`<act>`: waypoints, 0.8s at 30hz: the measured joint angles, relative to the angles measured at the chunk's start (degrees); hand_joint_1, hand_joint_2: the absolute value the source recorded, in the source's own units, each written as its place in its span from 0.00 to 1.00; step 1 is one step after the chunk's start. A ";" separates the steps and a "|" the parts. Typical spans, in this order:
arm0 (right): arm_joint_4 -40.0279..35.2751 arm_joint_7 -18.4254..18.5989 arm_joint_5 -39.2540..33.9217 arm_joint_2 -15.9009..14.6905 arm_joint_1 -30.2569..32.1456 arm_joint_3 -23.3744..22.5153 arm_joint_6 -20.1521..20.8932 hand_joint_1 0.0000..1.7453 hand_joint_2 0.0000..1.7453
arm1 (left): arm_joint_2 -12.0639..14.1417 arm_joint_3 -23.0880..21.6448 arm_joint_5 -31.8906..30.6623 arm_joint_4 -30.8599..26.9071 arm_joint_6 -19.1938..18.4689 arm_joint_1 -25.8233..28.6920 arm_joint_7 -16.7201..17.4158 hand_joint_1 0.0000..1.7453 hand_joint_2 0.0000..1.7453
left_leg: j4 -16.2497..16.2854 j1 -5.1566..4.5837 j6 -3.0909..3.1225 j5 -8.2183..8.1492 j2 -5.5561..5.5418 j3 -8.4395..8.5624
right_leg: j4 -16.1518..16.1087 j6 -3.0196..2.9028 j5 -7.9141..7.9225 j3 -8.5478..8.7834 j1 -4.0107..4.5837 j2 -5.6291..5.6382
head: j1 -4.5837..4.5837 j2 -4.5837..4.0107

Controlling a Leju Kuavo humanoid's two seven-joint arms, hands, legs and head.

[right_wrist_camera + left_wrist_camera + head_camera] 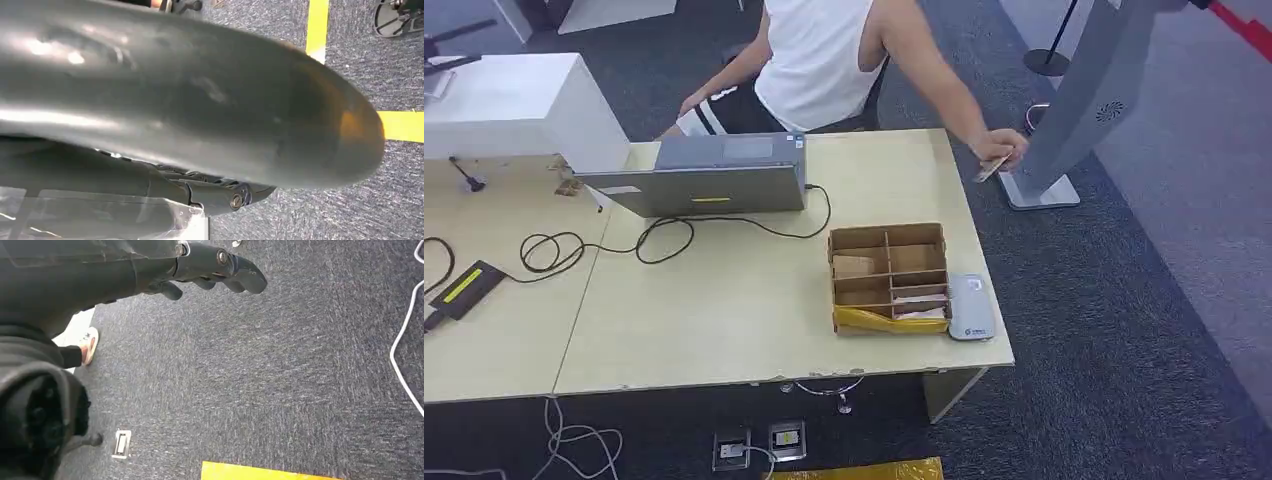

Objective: Pass the card to the sensor for recognition and then transmit it.

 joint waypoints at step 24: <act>-8.41 -10.96 7.42 -11.31 -2.46 -14.58 -22.69 0.00 1.00 | 0.17 0.00 -0.42 0.00 -0.26 0.02 -0.17 0.00 0.00 | 0.02 -0.15 0.09 0.04 -0.08 -0.13 | -0.09 0.14 0.10 0.20 -0.17 -0.14 | 0.02 0.00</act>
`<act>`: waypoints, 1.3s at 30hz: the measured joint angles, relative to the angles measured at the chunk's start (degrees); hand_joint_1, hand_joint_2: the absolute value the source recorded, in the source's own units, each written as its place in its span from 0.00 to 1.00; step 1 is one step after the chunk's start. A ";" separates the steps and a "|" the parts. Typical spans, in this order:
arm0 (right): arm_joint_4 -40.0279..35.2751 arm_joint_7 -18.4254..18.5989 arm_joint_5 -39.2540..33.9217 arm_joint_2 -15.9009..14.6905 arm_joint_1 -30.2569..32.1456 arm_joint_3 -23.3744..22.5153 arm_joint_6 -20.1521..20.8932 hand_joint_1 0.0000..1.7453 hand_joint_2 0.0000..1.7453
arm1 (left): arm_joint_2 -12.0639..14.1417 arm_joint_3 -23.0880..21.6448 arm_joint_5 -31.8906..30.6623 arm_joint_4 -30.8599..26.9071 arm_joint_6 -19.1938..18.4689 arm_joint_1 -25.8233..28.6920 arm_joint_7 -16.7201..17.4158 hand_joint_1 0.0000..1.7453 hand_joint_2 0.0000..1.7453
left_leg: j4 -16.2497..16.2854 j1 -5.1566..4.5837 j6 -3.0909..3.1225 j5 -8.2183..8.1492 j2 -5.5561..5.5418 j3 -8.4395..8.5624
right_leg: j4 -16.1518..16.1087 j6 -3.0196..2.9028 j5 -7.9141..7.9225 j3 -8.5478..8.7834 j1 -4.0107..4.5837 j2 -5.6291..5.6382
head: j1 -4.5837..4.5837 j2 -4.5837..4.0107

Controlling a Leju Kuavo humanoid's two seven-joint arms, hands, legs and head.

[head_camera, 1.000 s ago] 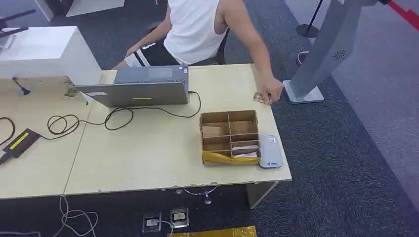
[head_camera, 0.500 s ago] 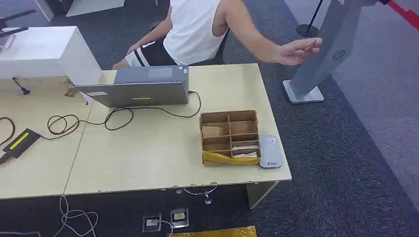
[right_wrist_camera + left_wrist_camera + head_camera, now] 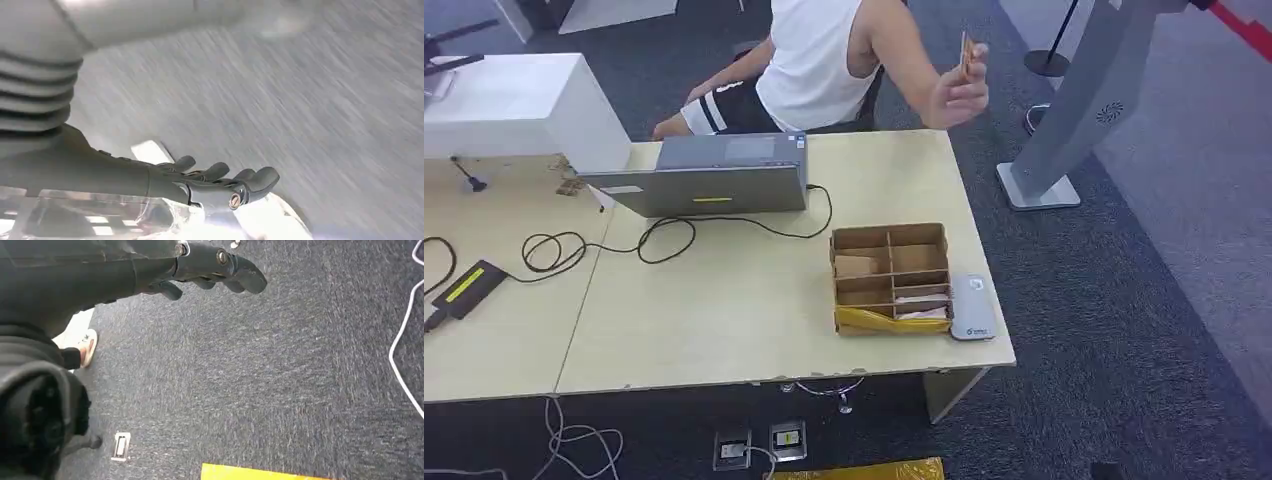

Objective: Pass the card to the sensor for recognition and then transmit it.

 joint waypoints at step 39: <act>-79.98 17.08 38.08 -15.53 -6.55 -8.25 0.64 0.00 1.00 | -0.61 0.00 0.00 0.00 1.12 0.23 -3.21 0.00 0.00 | 0.01 -0.02 0.11 0.09 -0.25 -0.12 | -0.01 0.00 0.00 -0.04 -0.01 -0.24 | -0.02 0.00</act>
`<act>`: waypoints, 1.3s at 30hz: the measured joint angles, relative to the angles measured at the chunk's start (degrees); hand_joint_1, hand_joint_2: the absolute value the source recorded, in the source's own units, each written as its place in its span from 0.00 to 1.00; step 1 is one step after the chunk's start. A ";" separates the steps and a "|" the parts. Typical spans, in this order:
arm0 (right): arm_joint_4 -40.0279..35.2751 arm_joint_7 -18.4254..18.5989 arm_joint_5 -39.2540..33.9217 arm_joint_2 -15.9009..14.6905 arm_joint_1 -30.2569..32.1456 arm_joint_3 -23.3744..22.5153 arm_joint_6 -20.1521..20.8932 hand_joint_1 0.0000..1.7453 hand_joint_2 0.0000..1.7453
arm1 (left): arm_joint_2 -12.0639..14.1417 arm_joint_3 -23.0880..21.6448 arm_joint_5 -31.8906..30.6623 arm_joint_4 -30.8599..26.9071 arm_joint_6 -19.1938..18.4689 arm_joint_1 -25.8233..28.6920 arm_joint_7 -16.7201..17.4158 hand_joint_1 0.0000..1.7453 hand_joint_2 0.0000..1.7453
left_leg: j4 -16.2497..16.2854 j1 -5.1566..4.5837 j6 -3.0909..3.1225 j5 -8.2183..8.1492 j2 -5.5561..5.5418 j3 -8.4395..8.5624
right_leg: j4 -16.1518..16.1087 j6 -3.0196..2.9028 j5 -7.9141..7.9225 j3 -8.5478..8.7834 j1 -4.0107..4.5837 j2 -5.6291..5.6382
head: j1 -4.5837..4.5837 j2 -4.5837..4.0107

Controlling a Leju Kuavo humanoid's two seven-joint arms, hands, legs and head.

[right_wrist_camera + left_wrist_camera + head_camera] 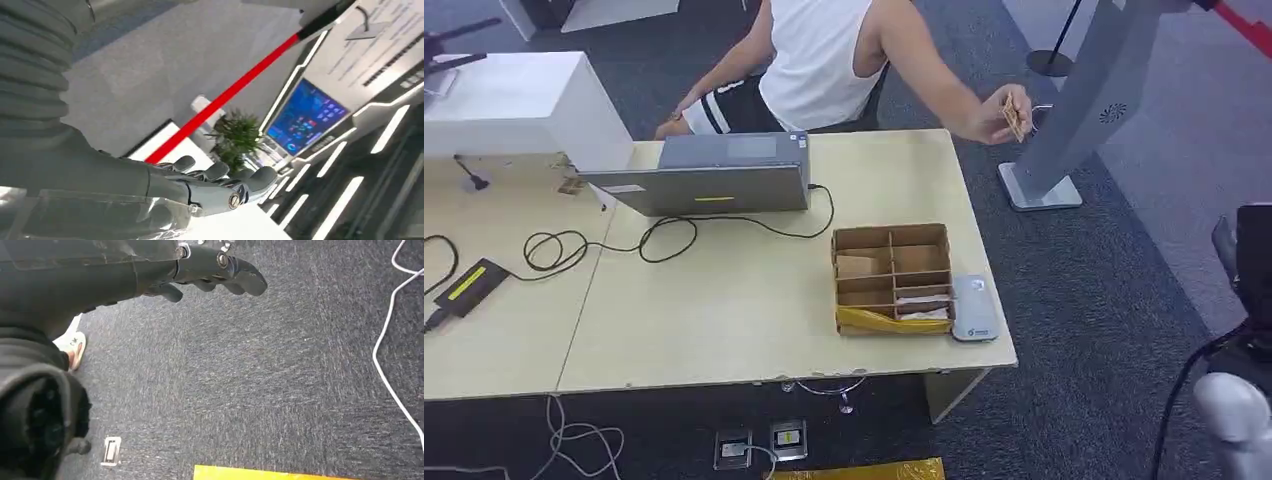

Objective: Pass the card to the sensor for recognition and then transmit it.

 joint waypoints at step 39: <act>9.95 1.55 6.24 2.36 -26.69 42.62 20.15 0.00 1.00 | 0.13 -3.30 -0.02 0.00 -0.63 0.00 -0.37 0.00 0.00 | 0.00 0.07 -0.01 0.02 -0.08 0.00 | -0.02 0.00 0.00 -0.06 0.05 -0.02 | 0.02 0.00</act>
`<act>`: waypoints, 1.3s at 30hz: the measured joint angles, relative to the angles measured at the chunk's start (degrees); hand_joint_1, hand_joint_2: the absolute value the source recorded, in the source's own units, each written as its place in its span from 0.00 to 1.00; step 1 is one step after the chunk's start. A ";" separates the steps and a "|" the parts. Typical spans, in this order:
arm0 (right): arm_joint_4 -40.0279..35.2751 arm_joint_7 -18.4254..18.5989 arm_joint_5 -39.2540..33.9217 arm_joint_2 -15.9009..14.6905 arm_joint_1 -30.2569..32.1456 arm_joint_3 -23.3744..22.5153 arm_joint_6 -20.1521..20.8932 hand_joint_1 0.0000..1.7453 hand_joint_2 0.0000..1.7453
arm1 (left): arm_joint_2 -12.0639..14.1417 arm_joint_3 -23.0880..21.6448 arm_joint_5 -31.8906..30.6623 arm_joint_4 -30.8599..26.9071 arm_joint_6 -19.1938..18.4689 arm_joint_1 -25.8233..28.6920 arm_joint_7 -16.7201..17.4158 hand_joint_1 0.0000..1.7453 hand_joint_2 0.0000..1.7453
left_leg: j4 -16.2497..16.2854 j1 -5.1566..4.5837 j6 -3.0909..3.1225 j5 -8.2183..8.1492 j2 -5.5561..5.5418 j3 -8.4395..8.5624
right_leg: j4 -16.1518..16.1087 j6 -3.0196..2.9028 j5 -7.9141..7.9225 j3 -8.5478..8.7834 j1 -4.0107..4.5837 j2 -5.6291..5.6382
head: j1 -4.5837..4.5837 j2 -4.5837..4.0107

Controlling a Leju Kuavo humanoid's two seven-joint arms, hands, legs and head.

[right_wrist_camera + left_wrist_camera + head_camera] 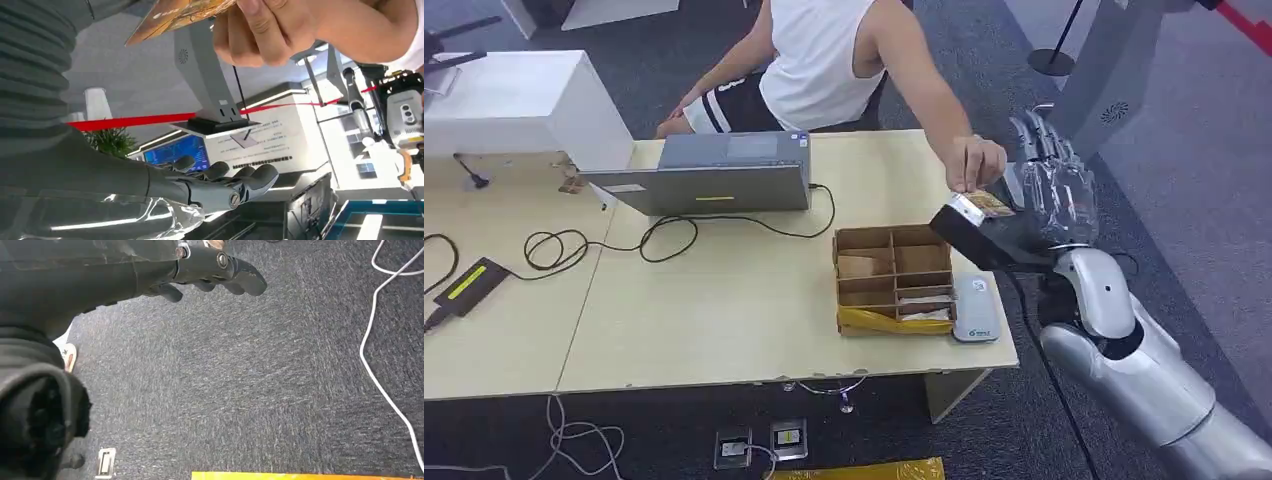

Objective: Pass the card to the sensor for recognition and then transmit it.

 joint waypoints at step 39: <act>4.20 0.20 -5.31 0.74 -0.39 4.87 -2.19 1.00 1.00 | 0.24 -0.98 0.02 0.00 0.02 0.05 0.66 0.00 0.00 | 0.02 0.00 0.00 0.00 0.03 0.09 | -0.01 0.00 0.00 -0.04 0.01 0.03 | -0.02 0.00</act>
